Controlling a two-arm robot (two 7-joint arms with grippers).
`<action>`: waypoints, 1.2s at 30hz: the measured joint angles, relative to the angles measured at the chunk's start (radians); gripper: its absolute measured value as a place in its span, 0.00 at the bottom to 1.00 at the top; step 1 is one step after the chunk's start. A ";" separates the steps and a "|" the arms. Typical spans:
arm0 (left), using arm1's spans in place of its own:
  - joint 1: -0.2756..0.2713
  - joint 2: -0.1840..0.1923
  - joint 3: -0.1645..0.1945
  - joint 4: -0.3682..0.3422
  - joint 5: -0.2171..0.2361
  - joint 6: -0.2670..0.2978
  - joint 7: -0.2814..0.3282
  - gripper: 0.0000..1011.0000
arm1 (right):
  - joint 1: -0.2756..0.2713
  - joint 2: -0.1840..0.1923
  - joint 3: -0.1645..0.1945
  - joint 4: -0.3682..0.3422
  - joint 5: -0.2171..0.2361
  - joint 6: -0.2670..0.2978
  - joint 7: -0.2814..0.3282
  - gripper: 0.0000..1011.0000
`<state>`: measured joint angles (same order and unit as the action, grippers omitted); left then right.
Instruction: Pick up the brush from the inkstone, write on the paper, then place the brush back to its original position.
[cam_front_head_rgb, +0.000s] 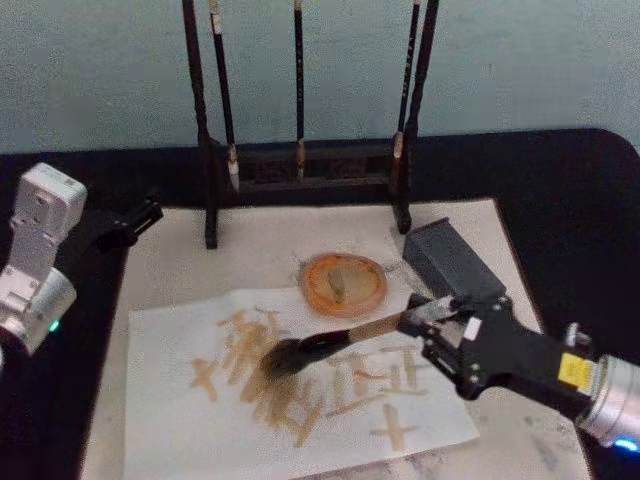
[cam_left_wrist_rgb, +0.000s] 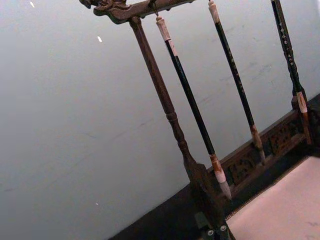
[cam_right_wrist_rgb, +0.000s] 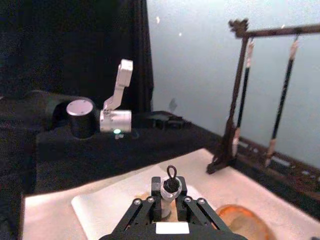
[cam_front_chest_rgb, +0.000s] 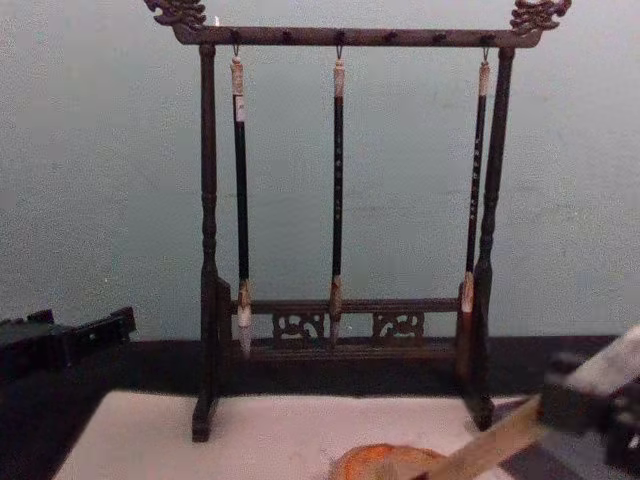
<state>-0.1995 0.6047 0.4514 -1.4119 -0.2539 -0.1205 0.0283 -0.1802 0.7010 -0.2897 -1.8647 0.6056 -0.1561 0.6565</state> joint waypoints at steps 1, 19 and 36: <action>0.000 0.000 0.000 0.000 0.000 0.000 0.000 0.99 | 0.012 -0.007 -0.017 0.011 -0.006 0.005 0.002 0.16; 0.000 0.000 0.000 0.000 0.000 0.000 0.000 0.99 | -0.005 -0.002 -0.028 0.086 0.003 -0.009 -0.023 0.16; 0.000 0.000 0.000 0.000 0.000 0.000 0.000 0.99 | -0.119 0.037 0.107 0.068 0.035 -0.063 -0.042 0.16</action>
<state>-0.1996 0.6047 0.4515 -1.4120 -0.2539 -0.1205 0.0282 -0.2994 0.7378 -0.1826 -1.7971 0.6401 -0.2188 0.6141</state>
